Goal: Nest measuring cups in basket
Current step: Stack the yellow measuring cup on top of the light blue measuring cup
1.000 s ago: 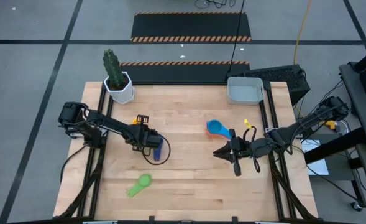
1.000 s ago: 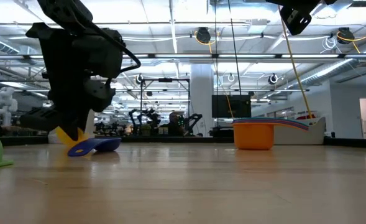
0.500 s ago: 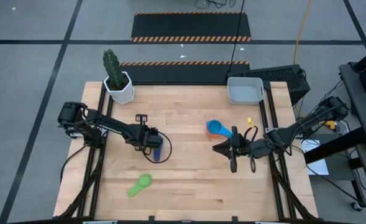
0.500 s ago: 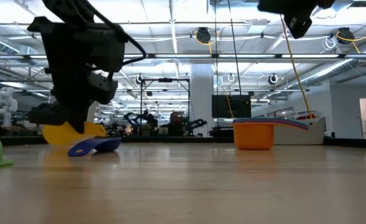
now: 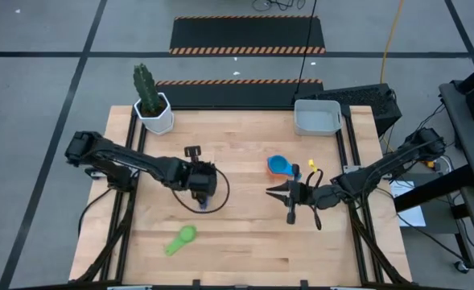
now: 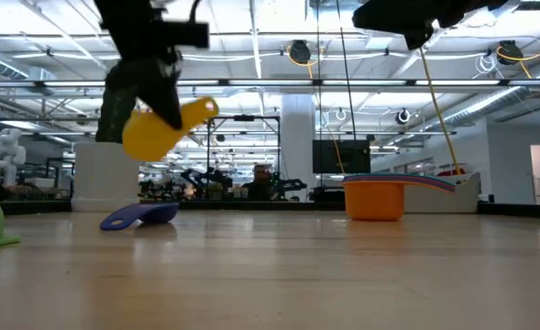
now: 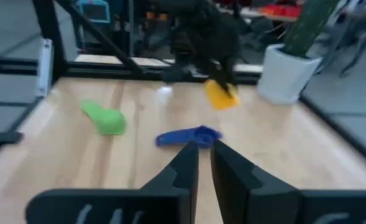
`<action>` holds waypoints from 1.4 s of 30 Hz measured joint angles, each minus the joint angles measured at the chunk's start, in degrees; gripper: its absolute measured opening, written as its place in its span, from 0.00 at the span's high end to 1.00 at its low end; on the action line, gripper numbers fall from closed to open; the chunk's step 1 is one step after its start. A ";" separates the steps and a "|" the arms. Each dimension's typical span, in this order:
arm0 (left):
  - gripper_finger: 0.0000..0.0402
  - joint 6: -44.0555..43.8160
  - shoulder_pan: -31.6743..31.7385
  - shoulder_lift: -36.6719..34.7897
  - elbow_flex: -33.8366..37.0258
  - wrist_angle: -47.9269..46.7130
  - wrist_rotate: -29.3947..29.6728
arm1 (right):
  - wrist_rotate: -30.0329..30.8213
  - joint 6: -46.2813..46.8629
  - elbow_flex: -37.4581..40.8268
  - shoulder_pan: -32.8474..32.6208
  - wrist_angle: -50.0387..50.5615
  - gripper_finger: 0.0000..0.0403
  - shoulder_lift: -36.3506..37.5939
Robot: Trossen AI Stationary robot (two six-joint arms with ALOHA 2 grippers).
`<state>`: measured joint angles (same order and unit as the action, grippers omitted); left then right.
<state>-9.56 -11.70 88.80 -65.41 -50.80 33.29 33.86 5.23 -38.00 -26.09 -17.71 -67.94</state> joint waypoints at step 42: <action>0.98 19.37 4.74 2.13 -1.85 33.32 -8.15 | 14.65 -28.29 -22.62 7.96 15.63 0.67 -18.52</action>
<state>9.82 -6.96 90.93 -67.26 -17.48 25.14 48.51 -23.06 -60.62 -18.13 -2.08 -86.46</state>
